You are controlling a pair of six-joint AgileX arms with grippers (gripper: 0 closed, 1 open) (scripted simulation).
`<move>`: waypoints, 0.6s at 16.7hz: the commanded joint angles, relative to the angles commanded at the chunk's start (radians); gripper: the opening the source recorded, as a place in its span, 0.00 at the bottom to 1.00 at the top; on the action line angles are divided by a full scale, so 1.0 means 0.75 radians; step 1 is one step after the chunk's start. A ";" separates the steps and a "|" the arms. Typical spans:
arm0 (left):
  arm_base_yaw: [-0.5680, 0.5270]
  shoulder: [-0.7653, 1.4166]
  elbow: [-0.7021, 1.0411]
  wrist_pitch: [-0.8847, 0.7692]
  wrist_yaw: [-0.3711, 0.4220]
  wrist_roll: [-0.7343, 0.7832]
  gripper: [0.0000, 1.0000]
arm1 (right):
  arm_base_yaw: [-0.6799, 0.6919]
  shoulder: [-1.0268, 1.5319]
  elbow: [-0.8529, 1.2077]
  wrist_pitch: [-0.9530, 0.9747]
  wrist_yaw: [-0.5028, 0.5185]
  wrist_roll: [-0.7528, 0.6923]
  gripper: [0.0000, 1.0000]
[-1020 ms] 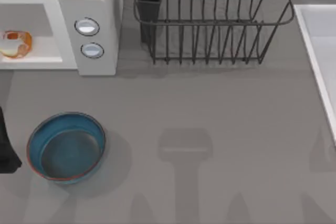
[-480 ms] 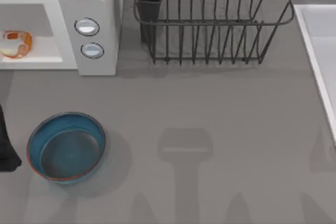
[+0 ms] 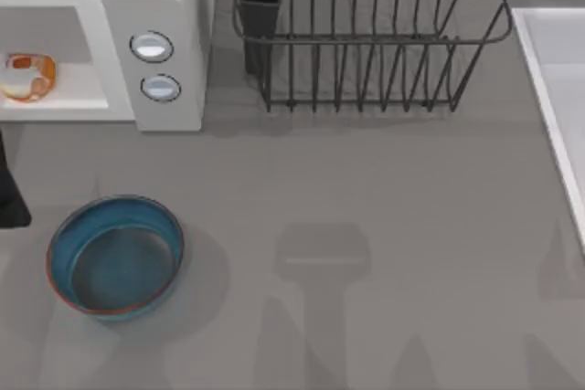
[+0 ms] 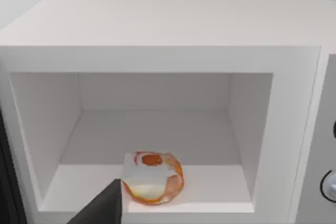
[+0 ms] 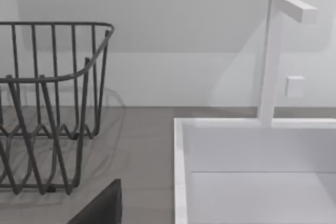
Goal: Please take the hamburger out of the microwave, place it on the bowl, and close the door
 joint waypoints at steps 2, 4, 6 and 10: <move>0.013 0.243 0.092 0.116 0.016 0.006 1.00 | 0.000 0.000 0.000 0.000 0.000 0.000 1.00; 0.026 0.505 0.192 0.241 0.034 0.013 1.00 | 0.000 0.000 0.000 0.000 0.000 0.000 1.00; 0.041 0.779 0.296 0.372 0.052 0.021 1.00 | 0.000 0.000 0.000 0.000 0.000 0.000 1.00; 0.070 1.336 0.507 0.638 0.089 0.035 1.00 | 0.000 0.000 0.000 0.000 0.000 0.000 1.00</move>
